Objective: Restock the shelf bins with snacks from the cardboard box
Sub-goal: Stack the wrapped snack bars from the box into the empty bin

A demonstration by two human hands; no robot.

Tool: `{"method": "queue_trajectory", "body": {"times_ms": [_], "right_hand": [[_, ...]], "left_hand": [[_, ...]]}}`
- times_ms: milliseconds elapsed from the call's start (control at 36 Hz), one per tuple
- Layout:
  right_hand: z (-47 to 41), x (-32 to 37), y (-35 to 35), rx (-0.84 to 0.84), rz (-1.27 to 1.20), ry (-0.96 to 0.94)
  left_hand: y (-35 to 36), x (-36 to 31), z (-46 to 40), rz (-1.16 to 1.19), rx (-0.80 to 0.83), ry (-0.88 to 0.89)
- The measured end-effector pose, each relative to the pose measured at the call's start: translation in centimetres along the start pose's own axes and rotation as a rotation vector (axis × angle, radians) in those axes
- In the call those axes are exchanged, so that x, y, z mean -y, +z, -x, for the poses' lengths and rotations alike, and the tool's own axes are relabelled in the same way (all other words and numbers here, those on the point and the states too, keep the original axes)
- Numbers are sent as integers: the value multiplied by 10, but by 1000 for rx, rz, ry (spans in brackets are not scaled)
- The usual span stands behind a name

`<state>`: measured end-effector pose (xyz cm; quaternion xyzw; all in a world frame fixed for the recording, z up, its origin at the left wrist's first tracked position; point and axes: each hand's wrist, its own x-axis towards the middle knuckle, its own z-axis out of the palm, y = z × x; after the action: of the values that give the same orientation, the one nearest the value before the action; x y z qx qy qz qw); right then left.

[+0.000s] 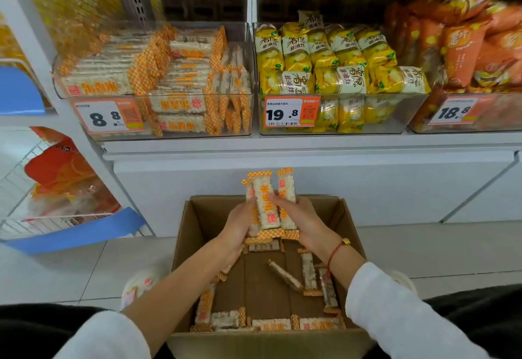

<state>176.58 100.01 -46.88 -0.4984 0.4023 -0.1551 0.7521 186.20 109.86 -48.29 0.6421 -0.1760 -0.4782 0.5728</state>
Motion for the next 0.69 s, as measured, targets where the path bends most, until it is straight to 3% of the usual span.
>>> {"method": "queue_trajectory", "body": {"times_ms": [167,306,500,694], "right_hand": [[5,3,4,-6,134,-87],[10,5,2,68,241,-165],[3,-3,4,-144,285,-306],[1,-13,17,-81,336,-259]], "left_hand": [[14,-5,6,161,74,25],[11,-5,10,98,86,61],[6,3,12,-4,26,146],[19,8,3,15,-45,59]]}}
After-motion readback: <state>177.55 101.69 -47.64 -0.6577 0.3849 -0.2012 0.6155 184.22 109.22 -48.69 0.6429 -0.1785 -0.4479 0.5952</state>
